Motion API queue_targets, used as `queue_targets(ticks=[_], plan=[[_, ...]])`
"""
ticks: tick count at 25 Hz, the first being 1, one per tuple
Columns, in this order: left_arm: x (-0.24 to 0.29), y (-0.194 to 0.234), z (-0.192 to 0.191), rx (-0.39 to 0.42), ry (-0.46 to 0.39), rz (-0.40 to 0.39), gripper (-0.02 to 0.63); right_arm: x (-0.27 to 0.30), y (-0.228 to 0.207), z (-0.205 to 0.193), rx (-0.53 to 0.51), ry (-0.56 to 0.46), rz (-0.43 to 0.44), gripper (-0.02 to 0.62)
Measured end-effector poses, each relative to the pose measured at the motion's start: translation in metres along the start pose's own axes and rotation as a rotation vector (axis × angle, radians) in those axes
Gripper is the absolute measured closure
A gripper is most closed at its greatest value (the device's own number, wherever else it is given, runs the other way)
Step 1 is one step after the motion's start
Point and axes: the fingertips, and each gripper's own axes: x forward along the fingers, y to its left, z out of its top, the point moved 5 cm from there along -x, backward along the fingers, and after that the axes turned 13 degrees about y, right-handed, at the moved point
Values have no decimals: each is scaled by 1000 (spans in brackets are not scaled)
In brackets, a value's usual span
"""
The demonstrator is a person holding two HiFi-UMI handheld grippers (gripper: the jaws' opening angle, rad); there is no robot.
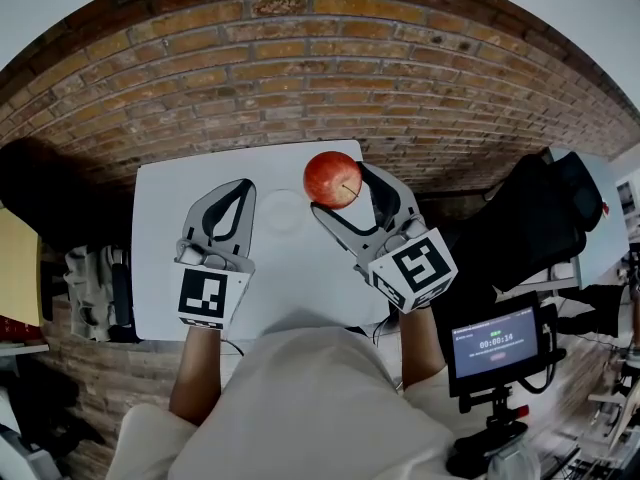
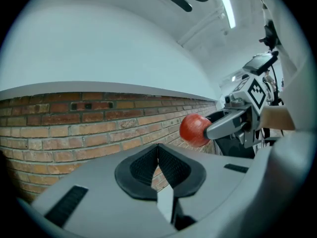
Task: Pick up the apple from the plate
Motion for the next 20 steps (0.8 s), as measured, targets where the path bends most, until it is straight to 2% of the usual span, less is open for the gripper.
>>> queue_targets(ticks=[20], plan=[[-2, -10, 5, 2, -16, -8, 600, 1, -1, 9, 5, -30, 26, 247]])
